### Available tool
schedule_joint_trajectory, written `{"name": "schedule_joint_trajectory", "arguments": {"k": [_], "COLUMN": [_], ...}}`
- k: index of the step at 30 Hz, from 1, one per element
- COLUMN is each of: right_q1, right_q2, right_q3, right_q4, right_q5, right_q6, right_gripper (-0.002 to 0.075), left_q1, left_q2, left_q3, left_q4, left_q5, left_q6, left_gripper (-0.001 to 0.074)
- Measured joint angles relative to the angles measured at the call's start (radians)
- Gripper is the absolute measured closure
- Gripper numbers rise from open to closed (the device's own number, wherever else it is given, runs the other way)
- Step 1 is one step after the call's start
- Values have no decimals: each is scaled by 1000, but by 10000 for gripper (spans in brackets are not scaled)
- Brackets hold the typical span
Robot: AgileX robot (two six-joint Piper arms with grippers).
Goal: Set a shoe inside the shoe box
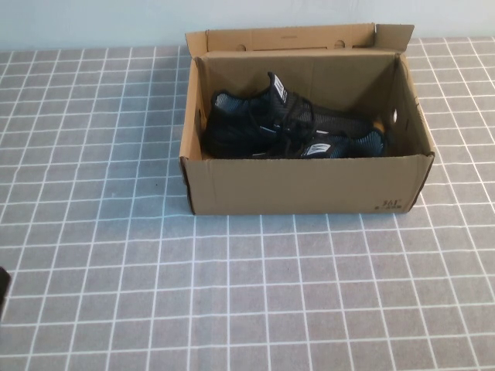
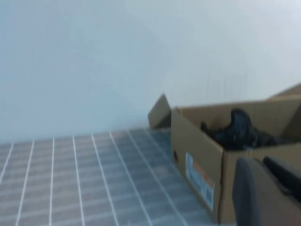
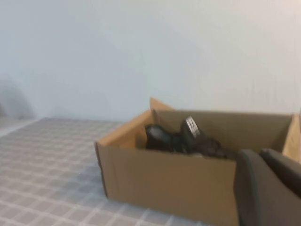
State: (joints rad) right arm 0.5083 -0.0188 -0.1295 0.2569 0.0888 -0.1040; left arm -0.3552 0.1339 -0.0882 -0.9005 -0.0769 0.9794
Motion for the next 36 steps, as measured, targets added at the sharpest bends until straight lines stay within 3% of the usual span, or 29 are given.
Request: {"name": "schedule_joint_trajectory", "arguments": {"k": [10,25,30,32,36], "right_q1": [0,0,-2,-31,-181], "right_q2": [2,2,2,2,2], "right_q3": [151,155,155,155,155], "right_q4": [0,3,-13,-56,-78], "right_q5": [-29,161,141,109,12], "right_q6": [-2,-2,-6,-8,-8], "right_gripper": [742,742,742,742,742], "left_q1": [0,0,0,0,0], "left_q2": [0,0,0,0,0], "left_q3": [114,114,114,114,114], "left_q4": [0,-2,-2,-2,-14], "left_q5": [-1,5,5,5,5], "left_q6": [0,0,0,0,0], "left_gripper": [735,736,736,736,736]}}
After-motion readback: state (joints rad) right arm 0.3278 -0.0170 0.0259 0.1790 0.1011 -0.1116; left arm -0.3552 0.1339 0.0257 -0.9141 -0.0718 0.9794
